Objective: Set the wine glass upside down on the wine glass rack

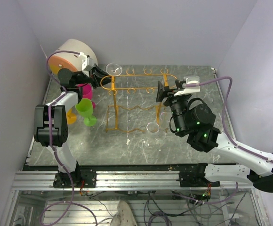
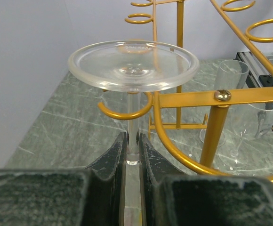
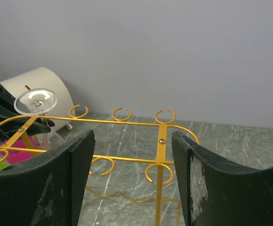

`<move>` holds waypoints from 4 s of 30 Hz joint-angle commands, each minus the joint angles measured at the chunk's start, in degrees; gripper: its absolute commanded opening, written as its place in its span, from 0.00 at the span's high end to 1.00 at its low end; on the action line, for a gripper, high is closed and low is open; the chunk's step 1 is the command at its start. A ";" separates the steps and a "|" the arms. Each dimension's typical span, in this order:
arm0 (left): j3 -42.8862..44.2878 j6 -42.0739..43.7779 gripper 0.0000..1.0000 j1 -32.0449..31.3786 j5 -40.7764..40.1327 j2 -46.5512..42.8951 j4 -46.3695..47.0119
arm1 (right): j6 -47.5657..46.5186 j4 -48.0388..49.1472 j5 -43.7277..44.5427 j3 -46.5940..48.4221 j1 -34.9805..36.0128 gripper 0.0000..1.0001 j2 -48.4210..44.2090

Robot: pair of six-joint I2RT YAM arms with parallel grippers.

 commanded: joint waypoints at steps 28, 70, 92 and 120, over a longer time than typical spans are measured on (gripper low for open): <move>-2.42 2.19 0.17 3.53 2.74 -4.16 4.63 | 0.39 0.85 1.27 -1.15 0.04 0.34 -0.59; 17.18 -47.85 0.00 20.84 9.56 -4.30 17.68 | 70.02 -58.25 -6.53 -4.91 -12.56 0.49 -3.82; 34.02 -70.69 0.01 22.66 -0.85 -12.65 0.37 | 67.46 -52.30 -15.90 -11.76 -18.49 0.60 -3.93; 17.42 -109.77 0.42 22.34 6.36 -21.90 27.00 | 70.68 -67.37 -18.41 -7.74 -19.23 1.00 -8.32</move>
